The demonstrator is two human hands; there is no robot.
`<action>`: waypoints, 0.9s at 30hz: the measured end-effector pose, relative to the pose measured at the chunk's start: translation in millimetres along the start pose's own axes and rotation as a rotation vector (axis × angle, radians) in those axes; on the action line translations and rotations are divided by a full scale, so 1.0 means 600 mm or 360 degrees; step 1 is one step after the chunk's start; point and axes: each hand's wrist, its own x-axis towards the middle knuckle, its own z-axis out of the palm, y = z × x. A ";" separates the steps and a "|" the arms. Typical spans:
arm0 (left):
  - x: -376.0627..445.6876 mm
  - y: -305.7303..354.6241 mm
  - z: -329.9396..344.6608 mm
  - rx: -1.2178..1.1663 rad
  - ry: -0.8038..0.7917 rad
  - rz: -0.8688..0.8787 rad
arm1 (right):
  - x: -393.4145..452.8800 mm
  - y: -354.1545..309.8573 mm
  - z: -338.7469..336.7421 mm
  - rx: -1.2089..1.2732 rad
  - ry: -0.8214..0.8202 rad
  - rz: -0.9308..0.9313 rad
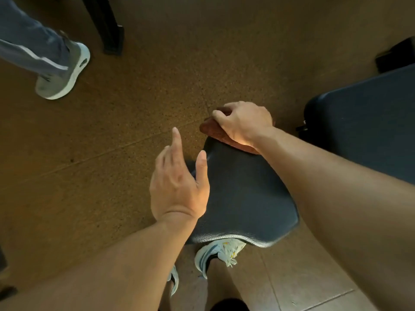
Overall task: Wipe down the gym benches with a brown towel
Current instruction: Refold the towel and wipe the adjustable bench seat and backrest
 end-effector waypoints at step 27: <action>-0.129 -0.016 -0.013 0.0350 -0.0412 0.0592 | -0.350 0.067 0.267 0.1109 0.0772 0.0953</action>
